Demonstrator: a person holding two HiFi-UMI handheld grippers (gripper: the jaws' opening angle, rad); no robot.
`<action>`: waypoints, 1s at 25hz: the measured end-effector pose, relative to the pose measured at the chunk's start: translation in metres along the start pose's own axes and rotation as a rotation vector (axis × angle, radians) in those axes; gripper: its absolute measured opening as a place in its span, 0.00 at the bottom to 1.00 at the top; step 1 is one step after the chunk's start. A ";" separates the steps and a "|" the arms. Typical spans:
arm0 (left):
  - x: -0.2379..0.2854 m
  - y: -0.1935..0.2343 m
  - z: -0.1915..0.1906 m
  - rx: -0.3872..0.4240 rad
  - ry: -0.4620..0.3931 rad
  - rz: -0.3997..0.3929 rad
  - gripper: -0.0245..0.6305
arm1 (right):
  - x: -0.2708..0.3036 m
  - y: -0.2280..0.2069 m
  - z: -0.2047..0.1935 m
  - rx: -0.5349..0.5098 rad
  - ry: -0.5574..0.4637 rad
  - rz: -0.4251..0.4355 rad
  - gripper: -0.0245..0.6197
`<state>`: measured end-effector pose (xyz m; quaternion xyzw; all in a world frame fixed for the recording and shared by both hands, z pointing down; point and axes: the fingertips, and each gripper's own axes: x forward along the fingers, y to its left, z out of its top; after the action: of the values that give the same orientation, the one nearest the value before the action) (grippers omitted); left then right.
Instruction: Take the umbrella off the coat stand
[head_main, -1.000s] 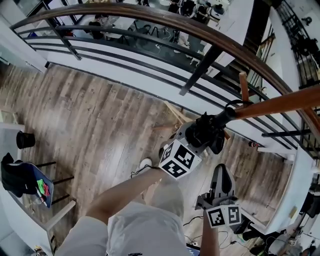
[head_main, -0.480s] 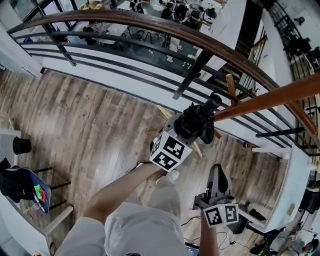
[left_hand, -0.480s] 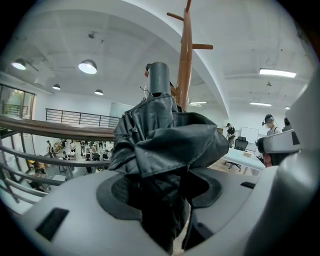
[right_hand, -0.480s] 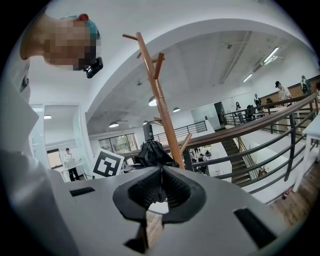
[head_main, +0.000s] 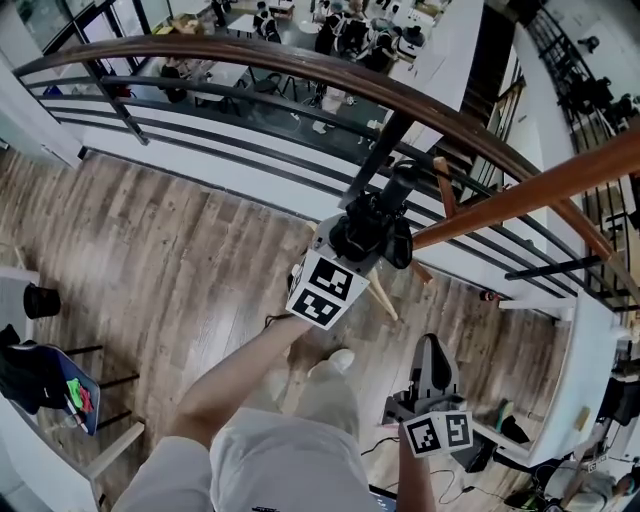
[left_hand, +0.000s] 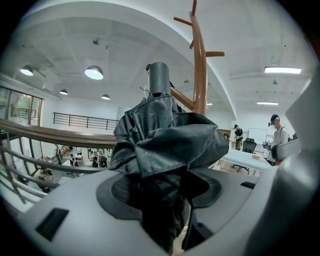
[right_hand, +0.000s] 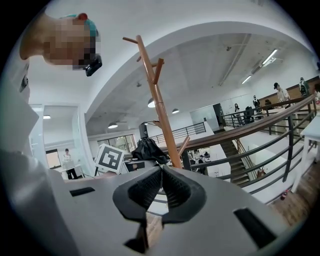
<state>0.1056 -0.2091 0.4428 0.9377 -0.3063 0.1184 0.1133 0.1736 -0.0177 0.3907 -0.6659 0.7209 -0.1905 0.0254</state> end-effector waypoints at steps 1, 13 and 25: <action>-0.001 0.003 0.005 0.004 -0.007 0.008 0.41 | -0.001 -0.001 0.001 0.000 -0.002 -0.001 0.10; -0.020 0.025 0.026 0.021 -0.028 0.061 0.41 | -0.002 0.008 0.014 -0.013 -0.024 0.009 0.10; -0.047 0.029 0.033 0.006 -0.035 0.073 0.41 | -0.008 0.019 0.021 -0.045 -0.046 0.036 0.10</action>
<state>0.0560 -0.2152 0.4021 0.9281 -0.3421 0.1069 0.1007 0.1623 -0.0143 0.3638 -0.6575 0.7361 -0.1583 0.0302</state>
